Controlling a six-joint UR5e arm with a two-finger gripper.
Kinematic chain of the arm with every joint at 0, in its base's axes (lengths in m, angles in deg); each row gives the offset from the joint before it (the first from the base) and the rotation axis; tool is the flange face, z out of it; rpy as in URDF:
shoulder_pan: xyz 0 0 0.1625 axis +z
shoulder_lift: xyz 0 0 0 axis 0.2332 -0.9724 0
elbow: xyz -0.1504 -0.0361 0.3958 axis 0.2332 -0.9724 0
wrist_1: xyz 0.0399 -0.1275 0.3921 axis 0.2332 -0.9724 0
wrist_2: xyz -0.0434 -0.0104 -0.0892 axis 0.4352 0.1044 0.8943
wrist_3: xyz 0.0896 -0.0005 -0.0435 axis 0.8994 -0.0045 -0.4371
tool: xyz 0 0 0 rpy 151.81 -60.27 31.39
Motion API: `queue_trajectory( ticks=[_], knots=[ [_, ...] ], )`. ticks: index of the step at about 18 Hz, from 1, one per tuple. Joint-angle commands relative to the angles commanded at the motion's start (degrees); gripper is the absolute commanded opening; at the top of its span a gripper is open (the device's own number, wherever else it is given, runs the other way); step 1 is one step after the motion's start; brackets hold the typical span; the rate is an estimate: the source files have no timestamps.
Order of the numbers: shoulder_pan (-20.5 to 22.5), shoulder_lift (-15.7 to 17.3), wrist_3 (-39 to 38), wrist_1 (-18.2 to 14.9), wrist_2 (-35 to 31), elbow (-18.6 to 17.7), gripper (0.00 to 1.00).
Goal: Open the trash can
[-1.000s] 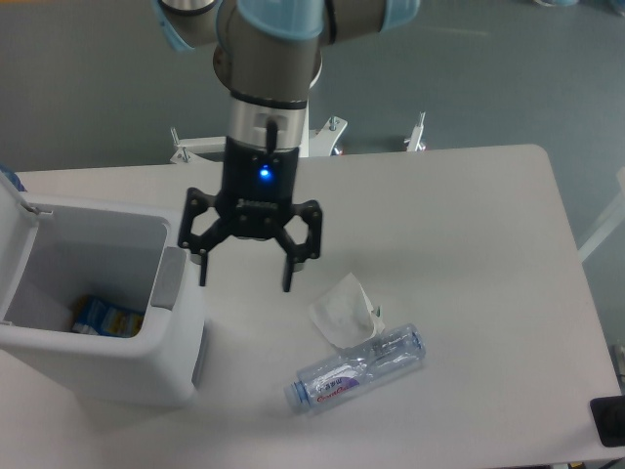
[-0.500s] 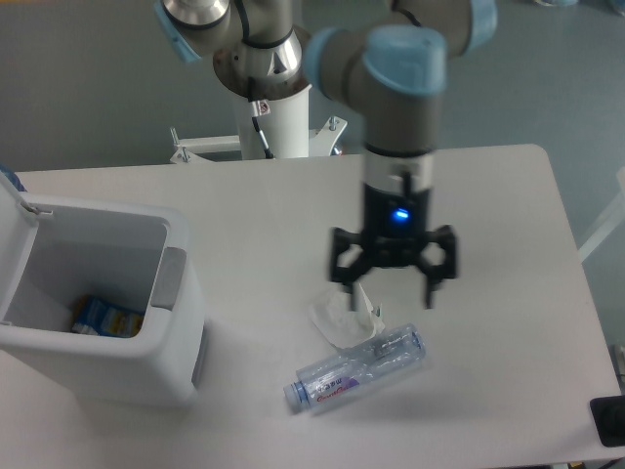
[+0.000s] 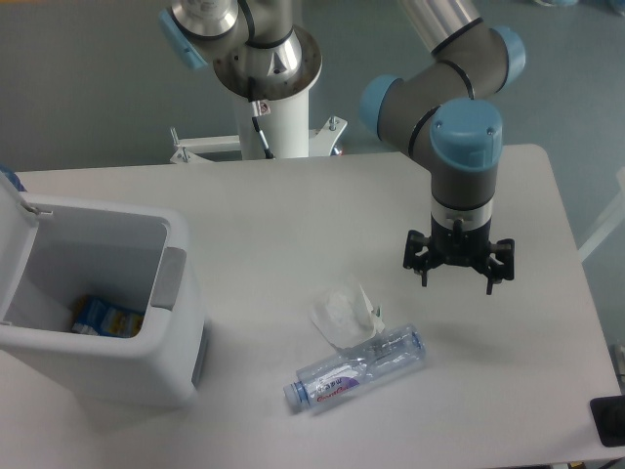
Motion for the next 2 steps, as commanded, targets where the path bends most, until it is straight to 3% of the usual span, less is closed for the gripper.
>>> queue_trajectory(
  ticks=[2],
  knots=[
    [0.0,-0.1,0.0,0.1,0.0,-0.2,1.00]
  ],
)
